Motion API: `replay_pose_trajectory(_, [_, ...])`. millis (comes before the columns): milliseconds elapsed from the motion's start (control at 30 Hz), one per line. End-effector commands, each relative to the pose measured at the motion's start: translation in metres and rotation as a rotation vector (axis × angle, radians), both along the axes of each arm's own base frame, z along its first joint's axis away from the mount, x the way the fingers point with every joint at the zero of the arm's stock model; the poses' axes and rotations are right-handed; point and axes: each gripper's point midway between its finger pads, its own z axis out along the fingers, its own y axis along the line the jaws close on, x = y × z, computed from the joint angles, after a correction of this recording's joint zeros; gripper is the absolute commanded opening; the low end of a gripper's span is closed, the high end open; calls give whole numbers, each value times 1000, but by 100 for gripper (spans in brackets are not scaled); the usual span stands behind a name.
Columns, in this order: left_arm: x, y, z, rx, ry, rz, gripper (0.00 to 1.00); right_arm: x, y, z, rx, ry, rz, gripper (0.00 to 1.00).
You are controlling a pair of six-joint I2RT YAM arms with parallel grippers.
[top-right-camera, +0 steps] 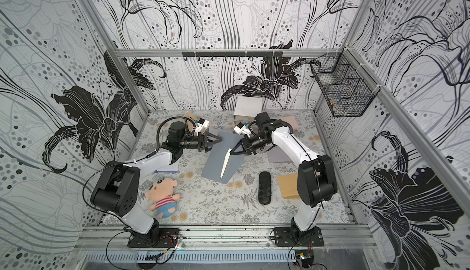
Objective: Take the letter paper out of the envelope
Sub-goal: Pick up the envelope from the center of the board.
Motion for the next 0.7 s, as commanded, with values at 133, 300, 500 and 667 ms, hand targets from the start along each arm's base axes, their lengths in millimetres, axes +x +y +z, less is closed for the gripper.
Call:
replay_pose_trajectory(133, [-32, 5, -1, 58, 14, -63, 49, -3, 6, 1, 63, -30, 27, 0])
replay_pose_trajectory(300, [-43, 11, -2, 91, 26, -39, 45, -4, 6, 2, 75, -49, 33, 0])
replay_pose_trajectory(500, [-42, 12, 3, 83, 35, -7, 25, 4, 6, 7, 52, -93, 13, 0])
replay_pose_trajectory(667, [-26, 8, 19, 17, 33, 12, 0, 19, 11, 2, 35, -89, -6, 0])
